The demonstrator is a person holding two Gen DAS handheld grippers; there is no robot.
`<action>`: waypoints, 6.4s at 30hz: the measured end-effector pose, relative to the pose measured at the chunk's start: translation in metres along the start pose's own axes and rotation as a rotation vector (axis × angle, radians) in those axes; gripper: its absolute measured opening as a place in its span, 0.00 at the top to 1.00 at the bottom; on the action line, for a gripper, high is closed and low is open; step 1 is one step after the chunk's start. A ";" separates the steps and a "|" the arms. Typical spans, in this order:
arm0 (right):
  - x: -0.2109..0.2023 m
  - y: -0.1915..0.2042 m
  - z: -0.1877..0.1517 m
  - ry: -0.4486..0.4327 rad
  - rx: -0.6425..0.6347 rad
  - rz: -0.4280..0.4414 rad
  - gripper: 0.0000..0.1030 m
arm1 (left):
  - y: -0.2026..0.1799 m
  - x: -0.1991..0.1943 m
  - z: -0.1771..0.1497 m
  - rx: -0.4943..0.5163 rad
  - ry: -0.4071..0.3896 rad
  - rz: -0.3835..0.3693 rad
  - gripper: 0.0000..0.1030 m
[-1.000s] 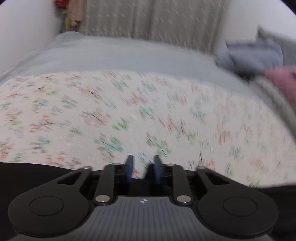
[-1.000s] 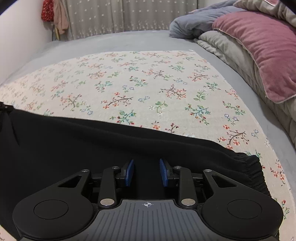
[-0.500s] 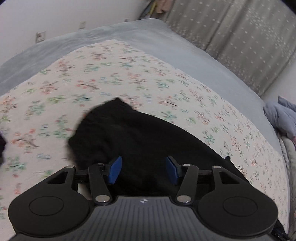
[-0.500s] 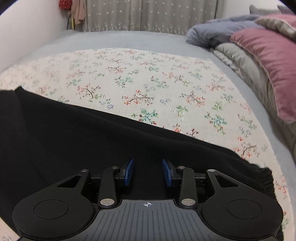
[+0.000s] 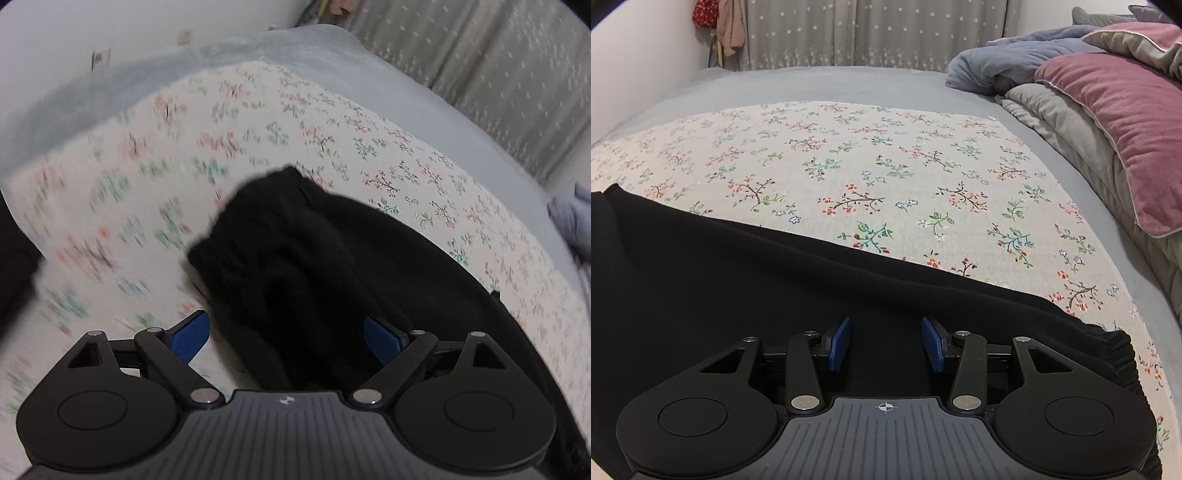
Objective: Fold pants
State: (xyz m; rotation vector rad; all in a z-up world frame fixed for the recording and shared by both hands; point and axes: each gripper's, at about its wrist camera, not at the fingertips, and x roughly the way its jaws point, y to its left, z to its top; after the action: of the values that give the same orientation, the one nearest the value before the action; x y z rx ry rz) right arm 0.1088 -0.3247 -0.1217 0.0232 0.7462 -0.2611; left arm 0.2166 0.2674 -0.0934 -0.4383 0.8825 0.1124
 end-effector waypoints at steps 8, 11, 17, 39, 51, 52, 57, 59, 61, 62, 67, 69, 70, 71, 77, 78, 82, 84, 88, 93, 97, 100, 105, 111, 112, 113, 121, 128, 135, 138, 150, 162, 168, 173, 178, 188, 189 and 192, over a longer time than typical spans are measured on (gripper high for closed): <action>0.004 -0.001 -0.002 -0.015 0.014 -0.006 0.56 | -0.007 0.004 -0.009 -0.034 -0.072 0.028 0.00; 0.003 0.002 -0.002 -0.016 0.009 -0.014 0.56 | 0.005 0.006 -0.007 -0.111 -0.093 0.040 0.06; 0.003 0.003 -0.001 -0.016 0.005 -0.022 0.56 | 0.006 0.003 -0.006 -0.199 -0.146 -0.064 0.08; 0.000 -0.014 -0.001 0.020 0.066 0.011 0.87 | 0.064 0.015 -0.012 -0.040 -0.032 -0.198 0.59; 0.000 -0.010 -0.001 0.016 0.055 0.000 0.83 | 0.057 -0.024 0.004 -0.223 -0.148 -0.165 0.11; 0.000 -0.010 -0.001 0.017 0.055 -0.001 0.83 | 0.054 -0.022 0.005 -0.220 -0.141 -0.145 0.10; 0.000 -0.008 -0.001 0.019 0.043 -0.008 0.82 | 0.045 -0.019 0.006 -0.197 -0.144 -0.123 0.09; 0.000 -0.008 -0.001 0.020 0.042 -0.011 0.82 | 0.037 -0.015 0.007 -0.179 -0.146 -0.116 0.09; 0.000 -0.007 0.000 0.021 0.038 -0.015 0.82 | 0.027 -0.008 0.013 -0.166 -0.156 -0.066 0.10; 0.000 -0.006 0.000 0.021 0.033 -0.019 0.82 | 0.021 -0.005 0.015 -0.154 -0.163 -0.026 0.20; -0.001 -0.006 -0.001 0.025 0.028 -0.010 0.83 | 0.009 -0.004 0.032 -0.075 -0.181 0.027 0.65; -0.001 -0.013 0.000 0.032 0.060 0.009 0.87 | 0.018 -0.025 0.038 -0.079 -0.282 -0.091 0.65; -0.002 -0.018 0.000 0.034 0.083 0.017 0.90 | 0.028 -0.036 0.039 -0.092 -0.348 -0.175 0.66; -0.002 -0.023 0.001 0.036 0.112 0.024 0.93 | 0.037 -0.045 0.037 -0.097 -0.421 -0.262 0.66; -0.002 -0.026 -0.001 0.039 0.131 0.024 0.96 | 0.082 0.001 0.012 -0.035 -0.256 -0.245 0.64; -0.003 -0.026 -0.002 0.041 0.131 0.027 0.96 | 0.089 0.015 0.005 -0.020 -0.178 -0.196 0.63; -0.004 -0.031 -0.002 0.054 0.150 0.045 0.96 | 0.112 0.013 -0.013 -0.087 -0.182 -0.224 0.46; -0.004 -0.031 -0.001 0.055 0.147 0.045 0.96 | 0.112 0.010 -0.011 -0.074 -0.177 -0.160 0.25; -0.005 -0.034 0.000 0.059 0.144 0.052 0.95 | 0.107 -0.013 -0.007 -0.005 -0.196 -0.113 0.15; -0.020 -0.051 0.003 0.030 0.184 0.037 0.84 | 0.096 -0.046 0.006 -0.090 -0.278 -0.076 0.11; -0.026 -0.041 0.011 -0.023 0.150 0.111 0.84 | 0.071 -0.042 0.026 -0.109 -0.326 -0.046 0.00; -0.025 -0.014 0.017 -0.040 0.081 0.197 0.84 | 0.052 -0.016 0.040 -0.099 -0.315 0.032 0.00; -0.007 0.051 0.057 -0.059 0.013 0.368 0.80 | 0.036 0.003 0.053 -0.054 -0.295 0.032 0.00; 0.052 0.189 0.144 0.000 -0.160 0.666 0.71 | 0.025 0.010 0.084 0.041 -0.266 0.000 0.00; 0.062 0.211 0.151 0.023 -0.198 0.687 0.67 | 0.021 0.015 0.090 0.071 -0.240 -0.018 0.00; 0.074 0.234 0.157 0.048 -0.246 0.696 0.66 | 0.016 0.022 0.095 0.107 -0.210 -0.037 0.00; 0.137 0.314 0.165 0.210 -0.343 0.799 0.65 | -0.004 0.088 0.087 0.292 -0.015 0.047 0.20; 0.061 0.301 0.167 -0.085 -0.356 0.684 0.93 | 0.019 0.030 0.059 0.197 -0.277 -0.142 0.63; 0.075 0.291 0.181 -0.144 -0.234 0.587 0.93 | 0.011 0.069 0.058 0.280 -0.247 -0.115 0.45; 0.126 0.313 0.170 -0.040 -0.308 0.522 0.93 | 0.003 0.061 0.071 0.292 -0.314 -0.091 0.29; 0.123 0.295 0.169 -0.088 -0.273 0.409 0.99 | 0.064 -0.007 0.046 -0.042 -0.292 -0.062 0.00; -0.029 0.358 0.025 -0.024 -0.576 0.731 0.88 | 0.022 0.056 0.022 -0.085 -0.086 -0.096 0.11; -0.037 0.353 -0.007 -0.031 -0.498 0.734 0.98 | 0.059 0.057 0.020 -0.270 -0.078 -0.229 0.57; -0.037 0.358 -0.013 -0.034 -0.487 0.701 0.98 | 0.064 0.046 0.014 -0.284 -0.128 -0.267 0.61; -0.046 0.336 0.014 -0.108 -0.289 0.731 0.94 | 0.063 0.047 0.012 -0.299 -0.104 -0.258 0.33; -0.002 0.302 0.011 0.075 -0.076 0.717 0.98 | 0.051 0.049 0.029 -0.294 -0.175 -0.215 0.67; -0.014 0.289 0.010 0.021 -0.111 0.671 0.95 | 0.058 0.040 0.028 -0.306 -0.193 -0.214 0.67; -0.029 0.228 0.001 -0.048 -0.157 0.483 0.93 | 0.081 0.007 0.015 -0.316 -0.267 -0.192 0.68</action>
State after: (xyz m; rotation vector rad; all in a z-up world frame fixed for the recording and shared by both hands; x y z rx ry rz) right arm 0.1442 -0.0975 -0.1177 0.0470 0.6897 0.2568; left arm 0.2099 0.3468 -0.1169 -0.7815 0.5568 0.1311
